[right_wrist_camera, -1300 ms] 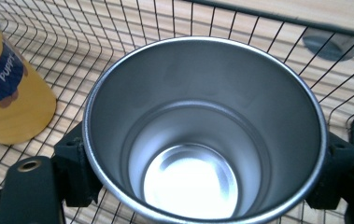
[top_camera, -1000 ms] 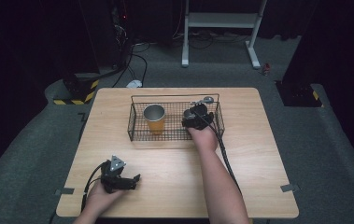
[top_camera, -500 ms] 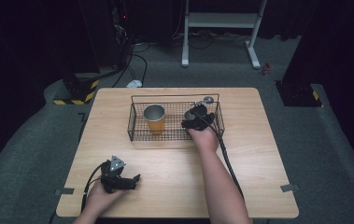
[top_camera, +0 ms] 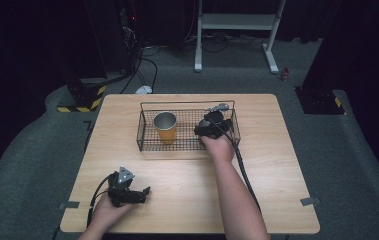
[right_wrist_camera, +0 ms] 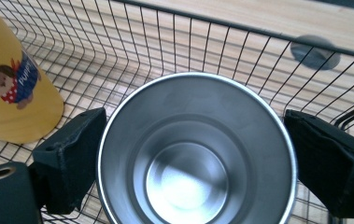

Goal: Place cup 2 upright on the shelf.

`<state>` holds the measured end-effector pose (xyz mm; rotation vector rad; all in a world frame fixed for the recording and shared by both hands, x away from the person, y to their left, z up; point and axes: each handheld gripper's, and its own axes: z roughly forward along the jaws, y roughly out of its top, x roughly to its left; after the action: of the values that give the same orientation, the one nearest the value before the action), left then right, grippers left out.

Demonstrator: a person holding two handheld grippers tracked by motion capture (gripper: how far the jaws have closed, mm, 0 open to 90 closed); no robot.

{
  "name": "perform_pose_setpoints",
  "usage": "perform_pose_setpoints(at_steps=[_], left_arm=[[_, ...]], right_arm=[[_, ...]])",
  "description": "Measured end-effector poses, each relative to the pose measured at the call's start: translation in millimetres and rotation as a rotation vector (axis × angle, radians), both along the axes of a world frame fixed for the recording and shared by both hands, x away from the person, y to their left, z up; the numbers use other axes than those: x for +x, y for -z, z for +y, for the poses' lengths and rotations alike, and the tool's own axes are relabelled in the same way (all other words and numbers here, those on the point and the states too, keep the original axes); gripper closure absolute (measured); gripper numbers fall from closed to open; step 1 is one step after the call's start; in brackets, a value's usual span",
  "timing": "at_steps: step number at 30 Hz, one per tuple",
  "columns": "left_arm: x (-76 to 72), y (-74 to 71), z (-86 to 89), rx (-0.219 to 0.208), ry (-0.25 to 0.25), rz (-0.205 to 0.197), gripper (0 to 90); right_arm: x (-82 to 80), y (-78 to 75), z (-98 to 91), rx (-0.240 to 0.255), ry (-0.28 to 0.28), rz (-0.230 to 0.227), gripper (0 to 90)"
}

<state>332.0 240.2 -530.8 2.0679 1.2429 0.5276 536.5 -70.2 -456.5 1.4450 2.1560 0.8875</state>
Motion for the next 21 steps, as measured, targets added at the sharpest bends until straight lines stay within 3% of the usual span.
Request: perform_pose_setpoints(at_steps=[21], left_arm=[[0.1, -0.2, 0.2, 0.004, 0.005, 0.002, 0.3]], right_arm=[[-9.9, -21.8, -3.7, 0.033, -0.022, -0.095, 10.4]])
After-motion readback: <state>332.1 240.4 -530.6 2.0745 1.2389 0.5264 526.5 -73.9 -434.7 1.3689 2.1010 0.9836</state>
